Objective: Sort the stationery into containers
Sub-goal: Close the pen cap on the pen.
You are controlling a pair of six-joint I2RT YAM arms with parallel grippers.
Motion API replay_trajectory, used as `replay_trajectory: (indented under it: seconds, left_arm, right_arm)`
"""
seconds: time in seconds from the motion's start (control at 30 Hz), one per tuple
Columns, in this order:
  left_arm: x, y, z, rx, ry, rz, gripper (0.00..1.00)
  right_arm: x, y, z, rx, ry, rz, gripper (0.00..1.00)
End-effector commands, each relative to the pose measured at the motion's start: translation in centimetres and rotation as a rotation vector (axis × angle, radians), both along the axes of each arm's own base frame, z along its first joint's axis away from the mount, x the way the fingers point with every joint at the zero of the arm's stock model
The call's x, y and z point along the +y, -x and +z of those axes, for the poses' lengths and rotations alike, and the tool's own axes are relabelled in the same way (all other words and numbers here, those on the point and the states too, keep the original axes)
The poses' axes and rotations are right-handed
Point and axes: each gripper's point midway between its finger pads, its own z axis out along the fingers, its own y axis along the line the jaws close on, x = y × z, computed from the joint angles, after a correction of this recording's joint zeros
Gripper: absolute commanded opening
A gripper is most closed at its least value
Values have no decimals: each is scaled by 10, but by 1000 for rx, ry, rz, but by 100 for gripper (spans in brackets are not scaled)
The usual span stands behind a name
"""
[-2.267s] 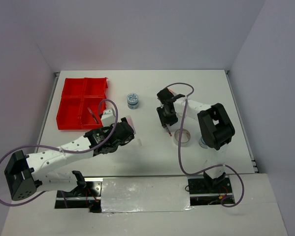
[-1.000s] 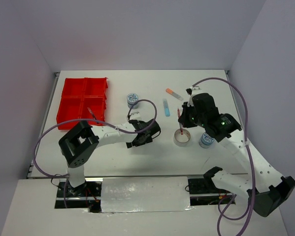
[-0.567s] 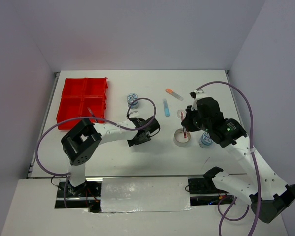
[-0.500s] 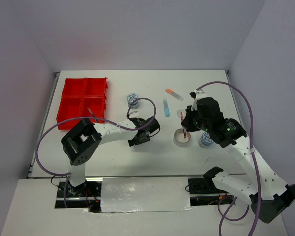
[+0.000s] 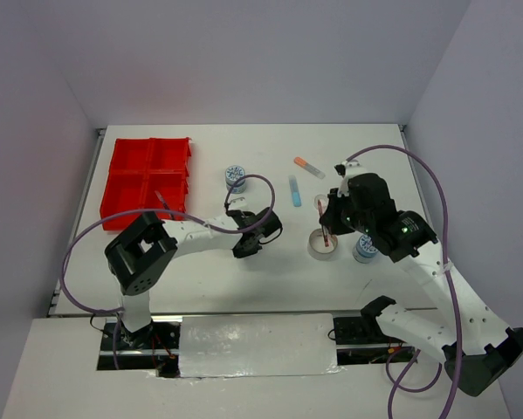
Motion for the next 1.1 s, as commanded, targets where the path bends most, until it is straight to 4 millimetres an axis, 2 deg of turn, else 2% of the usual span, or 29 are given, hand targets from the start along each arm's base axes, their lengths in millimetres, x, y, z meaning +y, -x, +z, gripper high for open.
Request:
replay_trajectory:
  seconds: [0.0, 0.07, 0.1, 0.17, 0.27, 0.3, 0.37, 0.4, 0.43, 0.47, 0.53, 0.57, 0.6, 0.63, 0.67, 0.77, 0.83, 1.0, 1.07]
  left_arm:
    - [1, 15, -16, 64, 9, -22, 9]
    - [0, 13, -11, 52, 19, -31, 3]
    - [1, 13, -11, 47, 23, -33, 1]
    - [0, 12, -6, 31, 35, -48, 0]
    - [5, 10, 10, -12, 49, -43, 0]
    - [7, 10, 20, -34, 62, -51, 0]
    - [13, 7, 39, -79, 66, -54, 0]
    - [15, 7, 45, -92, 66, -52, 0]
    - [21, 7, 51, -107, 54, -49, 0]
    - [22, 6, 66, -137, 81, -44, 0]
    - [25, 6, 79, -167, 103, -42, 0]
    - [25, 7, 92, -194, 136, -45, 0]
    - [25, 7, 99, -210, 158, -46, 0]
    - [25, 7, 106, -226, 174, -56, 0]
    - [22, 7, 120, -259, 220, -64, 0]
    - [18, 10, 147, -328, 311, -96, 0]
    - [21, 13, 164, -376, 360, -102, 0]
    - [22, 19, 195, -485, 463, -139, 0]
    - [18, 20, 205, -518, 502, -156, 0]
  right_arm:
    - [11, 2, 2, -20, -37, 56, 0]
    - [25, 3, 5, -39, -85, 123, 0]
    - [29, 6, -4, -28, -100, 154, 0]
    - [41, 6, -1, -62, -150, 206, 0]
    - [52, 10, -12, -37, -193, 250, 0]
    - [54, 11, -21, -15, -196, 256, 0]
    - [59, 10, -25, -16, -218, 261, 0]
    - [61, 13, -37, 17, -232, 268, 0]
    - [66, 12, -38, 6, -252, 280, 0]
    - [68, 17, -52, 38, -258, 293, 0]
    - [81, 20, -56, 39, -292, 318, 0]
    - [85, 26, -69, 61, -292, 328, 0]
    - [97, 36, -72, 72, -305, 360, 0]
    - [108, 37, -69, 45, -325, 383, 0]
    - [116, 43, -76, 64, -328, 385, 0]
    - [141, 54, -70, 8, -362, 372, 0]
    - [156, 61, -56, -55, -427, 370, 0]
    - [179, 72, -26, -115, -531, 354, 0]
    - [186, 75, -23, -121, -521, 345, 0]
